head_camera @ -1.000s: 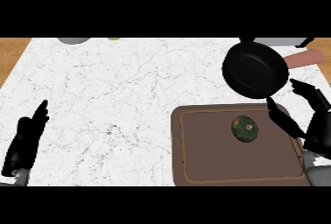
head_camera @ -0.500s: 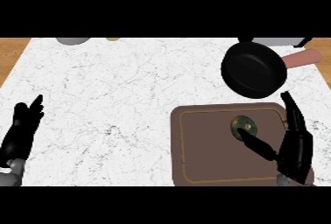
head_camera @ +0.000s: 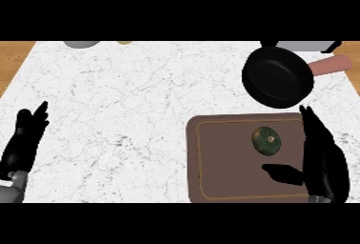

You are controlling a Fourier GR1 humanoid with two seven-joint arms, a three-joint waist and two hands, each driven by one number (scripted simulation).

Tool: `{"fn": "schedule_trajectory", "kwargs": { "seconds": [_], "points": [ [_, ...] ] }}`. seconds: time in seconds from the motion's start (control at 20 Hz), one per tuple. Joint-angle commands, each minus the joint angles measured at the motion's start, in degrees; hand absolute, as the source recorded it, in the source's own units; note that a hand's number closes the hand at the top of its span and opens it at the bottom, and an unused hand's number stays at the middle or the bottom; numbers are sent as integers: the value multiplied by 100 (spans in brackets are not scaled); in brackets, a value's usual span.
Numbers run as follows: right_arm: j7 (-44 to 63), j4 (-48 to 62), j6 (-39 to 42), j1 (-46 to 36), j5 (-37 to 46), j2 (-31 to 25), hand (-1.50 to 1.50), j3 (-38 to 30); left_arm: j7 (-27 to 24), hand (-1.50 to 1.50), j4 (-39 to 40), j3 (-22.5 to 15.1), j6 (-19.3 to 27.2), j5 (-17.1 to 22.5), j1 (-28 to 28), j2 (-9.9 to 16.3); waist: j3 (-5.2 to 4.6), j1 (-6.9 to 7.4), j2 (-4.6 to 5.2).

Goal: Pick the squash from the tray and place it in the pot

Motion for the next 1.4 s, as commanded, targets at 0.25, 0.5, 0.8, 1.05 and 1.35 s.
{"fn": "schedule_trajectory", "kwargs": {
  "seconds": [0.25,0.5,0.8,1.05,1.35],
  "points": [
    [2627,-1294,3005,-833,-624,384,-150,342,46,0,144,-37,81,-196,-214,-188,35,62,35],
    [3110,-841,3089,-1130,-494,935,-150,233,79,0,-182,-60,35,-219,-2,-235,43,129,33],
    [2393,-342,2896,-787,-403,1040,-150,-65,-17,0,89,253,-288,-151,-64,-42,53,104,45],
    [2057,113,2927,-818,-221,1234,-150,-313,39,0,15,260,-216,-290,7,-255,55,104,45],
    [1725,510,2949,-1110,49,1467,-150,-605,-197,0,315,384,-360,-447,-106,-556,53,93,46]
  ]
}}
